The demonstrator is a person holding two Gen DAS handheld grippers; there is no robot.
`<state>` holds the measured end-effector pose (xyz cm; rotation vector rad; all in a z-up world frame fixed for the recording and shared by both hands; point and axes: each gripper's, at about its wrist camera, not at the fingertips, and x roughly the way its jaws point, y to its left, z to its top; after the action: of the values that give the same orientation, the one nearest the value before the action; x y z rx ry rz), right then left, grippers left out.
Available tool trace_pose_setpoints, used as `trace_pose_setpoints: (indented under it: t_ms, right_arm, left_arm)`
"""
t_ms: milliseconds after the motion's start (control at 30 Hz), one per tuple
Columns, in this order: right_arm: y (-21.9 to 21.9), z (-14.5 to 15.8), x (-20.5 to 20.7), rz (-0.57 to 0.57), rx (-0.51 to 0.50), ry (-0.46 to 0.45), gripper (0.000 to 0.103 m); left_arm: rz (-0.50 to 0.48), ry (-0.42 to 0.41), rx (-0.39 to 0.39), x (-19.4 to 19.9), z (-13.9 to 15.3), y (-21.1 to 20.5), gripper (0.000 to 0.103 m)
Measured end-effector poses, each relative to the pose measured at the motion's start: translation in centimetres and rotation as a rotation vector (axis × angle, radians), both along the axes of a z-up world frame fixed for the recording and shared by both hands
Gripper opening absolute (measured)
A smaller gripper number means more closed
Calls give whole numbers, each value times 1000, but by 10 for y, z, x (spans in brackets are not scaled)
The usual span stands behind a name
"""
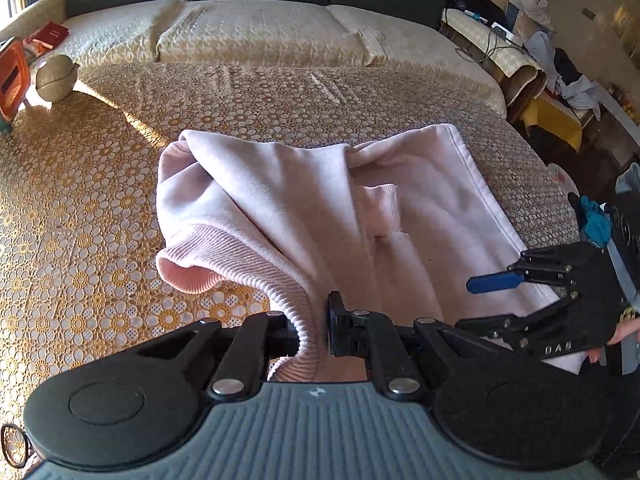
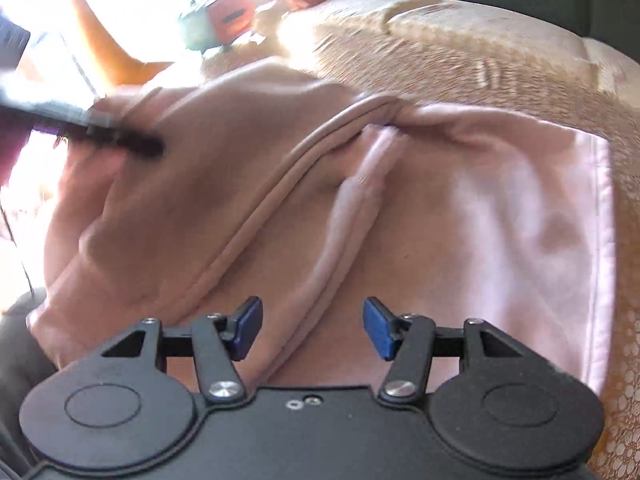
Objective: Fold clothes
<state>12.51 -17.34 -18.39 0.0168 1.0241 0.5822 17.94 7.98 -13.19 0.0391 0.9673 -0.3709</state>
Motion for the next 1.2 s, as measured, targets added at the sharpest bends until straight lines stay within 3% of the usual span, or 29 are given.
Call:
trace_pose_setpoints:
  t_ms: [100, 200, 300, 400, 500, 700, 833, 1067, 1200]
  right_arm:
    - [-2, 28, 34, -64, 103, 57, 103]
    - [24, 65, 78, -60, 152, 78, 103]
    - [72, 89, 112, 2, 104, 103, 103]
    - [127, 93, 131, 82, -13, 118, 103]
    - [174, 78, 134, 160, -154, 132, 103]
    - [228, 66, 135, 282, -249, 146, 103]
    - [262, 53, 133, 349, -400, 141, 103]
    - [290, 7, 122, 427, -650, 122, 103]
    - [287, 4, 119, 434, -662, 103, 103]
  left_arm:
    - [-12, -36, 31, -7, -2, -14, 9]
    - [-23, -72, 62, -13, -4, -27, 9]
    - [-35, -95, 83, -17, -8, -36, 9]
    - [-46, -107, 98, -18, -15, -41, 9]
    - [-58, -120, 112, -19, -21, -46, 9]
    - [-80, -145, 141, -21, -34, -56, 9]
    - [-109, -168, 174, -24, -41, -65, 9]
    - [-148, -196, 230, -30, -43, -75, 9]
    - [-133, -190, 209, -29, -41, -71, 9]
